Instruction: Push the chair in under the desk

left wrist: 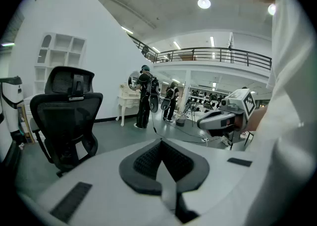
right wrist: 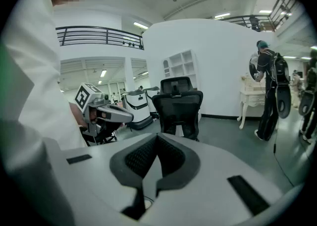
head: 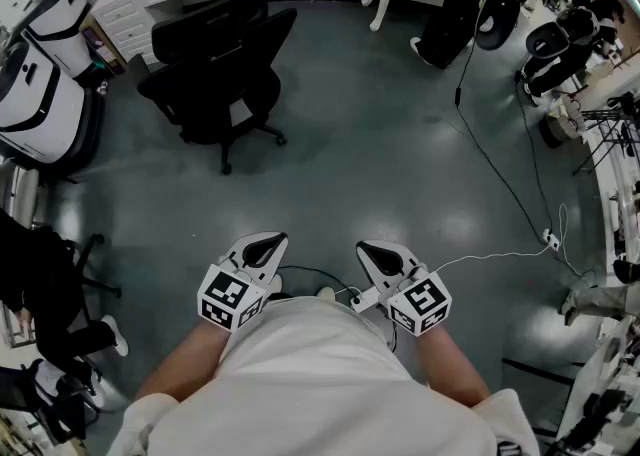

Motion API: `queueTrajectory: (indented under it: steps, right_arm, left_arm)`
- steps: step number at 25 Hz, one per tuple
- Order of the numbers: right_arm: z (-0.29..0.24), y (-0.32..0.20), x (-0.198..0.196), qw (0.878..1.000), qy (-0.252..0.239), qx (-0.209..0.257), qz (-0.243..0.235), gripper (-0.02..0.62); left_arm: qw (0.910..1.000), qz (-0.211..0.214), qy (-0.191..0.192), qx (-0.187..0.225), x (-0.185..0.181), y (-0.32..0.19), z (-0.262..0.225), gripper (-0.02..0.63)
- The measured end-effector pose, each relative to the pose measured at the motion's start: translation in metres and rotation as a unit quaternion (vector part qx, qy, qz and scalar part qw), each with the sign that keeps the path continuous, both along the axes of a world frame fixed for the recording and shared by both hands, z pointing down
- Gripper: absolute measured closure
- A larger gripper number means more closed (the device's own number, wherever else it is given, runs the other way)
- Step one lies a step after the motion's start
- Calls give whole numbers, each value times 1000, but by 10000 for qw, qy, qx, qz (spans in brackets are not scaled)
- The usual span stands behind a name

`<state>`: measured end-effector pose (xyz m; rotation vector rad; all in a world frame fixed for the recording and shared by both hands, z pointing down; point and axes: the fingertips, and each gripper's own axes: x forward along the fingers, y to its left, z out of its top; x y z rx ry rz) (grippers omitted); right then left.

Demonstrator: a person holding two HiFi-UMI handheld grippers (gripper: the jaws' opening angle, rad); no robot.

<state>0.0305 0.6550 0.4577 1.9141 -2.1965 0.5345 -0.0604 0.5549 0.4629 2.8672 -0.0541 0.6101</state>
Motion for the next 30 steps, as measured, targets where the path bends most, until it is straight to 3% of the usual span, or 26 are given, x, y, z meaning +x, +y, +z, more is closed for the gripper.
queueTrajectory:
  steps: [16,18,22,30]
  right_arm:
    - [3,47,36,9986,63,179,-496,591]
    - [7,49,38,9982,34,164,-579,591]
    - [11,44,46,9981,-50,154,-591,532]
    - [4,-2,75,9977,194,326,-562,495]
  left_arm:
    - [9986,-501,27,139,29,47,-1,609]
    - [9980,-616,44,164,30,48,-2,573]
    - [9966,-811,11,144,31,42,-3,514]
    - [9934,-1136,45,169,37,-2,-6,477]
